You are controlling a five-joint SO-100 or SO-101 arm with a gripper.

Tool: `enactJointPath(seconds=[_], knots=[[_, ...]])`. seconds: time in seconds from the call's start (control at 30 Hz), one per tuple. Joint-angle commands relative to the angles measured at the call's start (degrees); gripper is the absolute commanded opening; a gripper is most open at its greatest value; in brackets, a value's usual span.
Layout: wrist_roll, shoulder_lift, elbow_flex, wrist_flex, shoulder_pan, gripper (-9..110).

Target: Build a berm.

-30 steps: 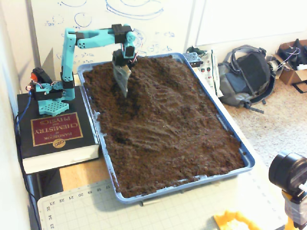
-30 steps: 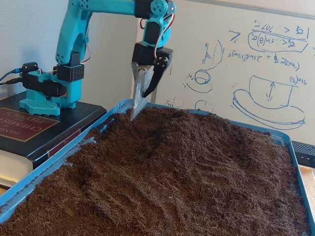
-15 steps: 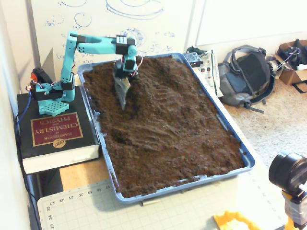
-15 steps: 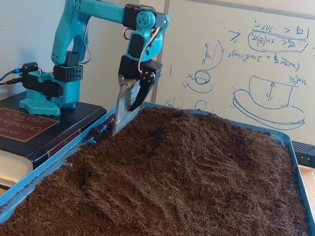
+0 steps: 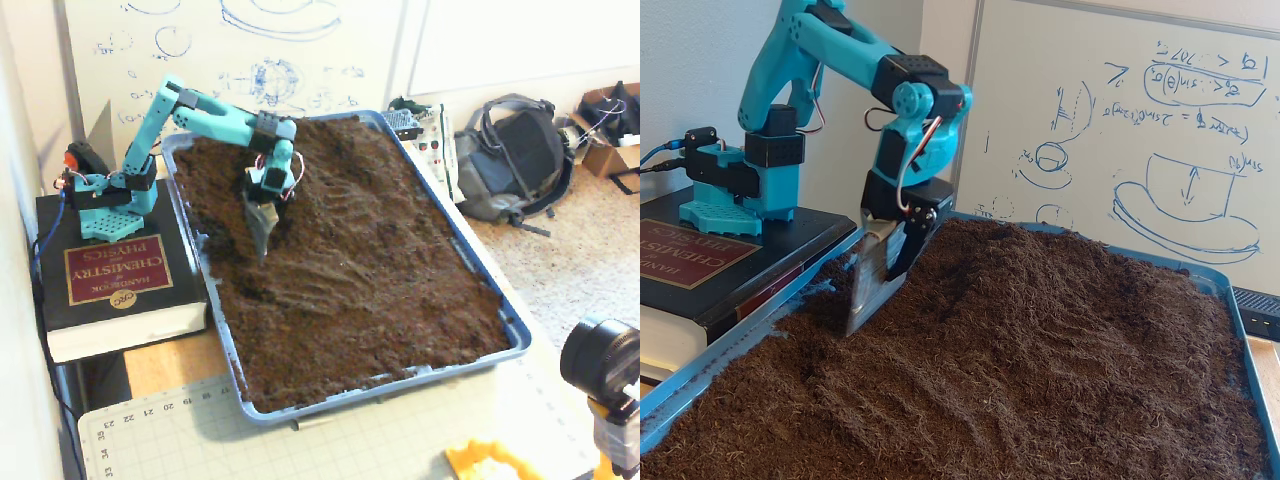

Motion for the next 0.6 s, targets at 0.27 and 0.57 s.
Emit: enactJointPath(seconds=[0.27,0.57], knots=[[-1.49,0.18,3.34,-0.26,3.78,1],[-2.02,-4.22,3.08,-1.14,4.04,1]])
